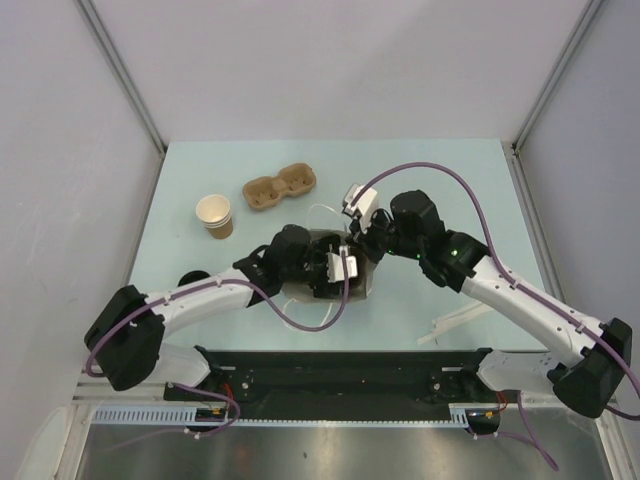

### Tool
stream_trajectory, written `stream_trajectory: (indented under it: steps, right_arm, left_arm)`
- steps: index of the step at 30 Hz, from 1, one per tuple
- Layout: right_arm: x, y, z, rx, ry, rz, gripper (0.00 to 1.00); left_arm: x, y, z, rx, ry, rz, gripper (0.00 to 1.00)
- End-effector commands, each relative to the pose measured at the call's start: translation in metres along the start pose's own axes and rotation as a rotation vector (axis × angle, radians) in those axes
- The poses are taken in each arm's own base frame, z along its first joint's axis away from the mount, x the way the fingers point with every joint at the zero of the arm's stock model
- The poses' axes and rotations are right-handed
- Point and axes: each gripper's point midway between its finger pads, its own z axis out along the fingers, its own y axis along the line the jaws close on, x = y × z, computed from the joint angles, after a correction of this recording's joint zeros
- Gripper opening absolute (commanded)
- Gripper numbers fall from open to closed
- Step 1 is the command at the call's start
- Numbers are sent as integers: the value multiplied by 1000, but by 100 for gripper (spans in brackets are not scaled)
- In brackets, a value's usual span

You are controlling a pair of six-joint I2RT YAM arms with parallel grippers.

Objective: Pack the takeout coffee

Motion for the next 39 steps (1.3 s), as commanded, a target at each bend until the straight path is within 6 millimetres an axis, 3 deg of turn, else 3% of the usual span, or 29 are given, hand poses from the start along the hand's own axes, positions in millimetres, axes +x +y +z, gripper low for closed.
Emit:
stream_trajectory:
  steps: [1, 11, 13, 21, 29, 34, 36, 39]
  right_arm:
    - [-11, 5, 8, -101, -47, 64, 0]
    - [8, -31, 28, -108, 8, 196, 0]
    - [10, -35, 31, -119, 13, 209, 0]
    - [12, -54, 51, -142, 36, 263, 0]
    - [18, -73, 58, -152, 68, 317, 0]
    - [25, -76, 61, -168, 91, 333, 0]
    - [25, -76, 60, -171, 94, 334, 0]
    - [25, -77, 58, -168, 94, 332, 0]
  left_arm:
    - [13, 6, 3, 52, 52, -72, 0]
    - [25, 28, 20, 117, 136, -141, 0]
    - [34, 26, 24, 147, 159, -171, 0]
    - [55, 47, 33, 174, 208, -250, 0]
    - [77, 38, 41, 224, 264, -282, 0]
    - [77, 39, 41, 228, 268, -288, 0]
    - [74, 41, 39, 218, 266, -293, 3]
    - [64, 47, 36, 190, 243, -289, 19]
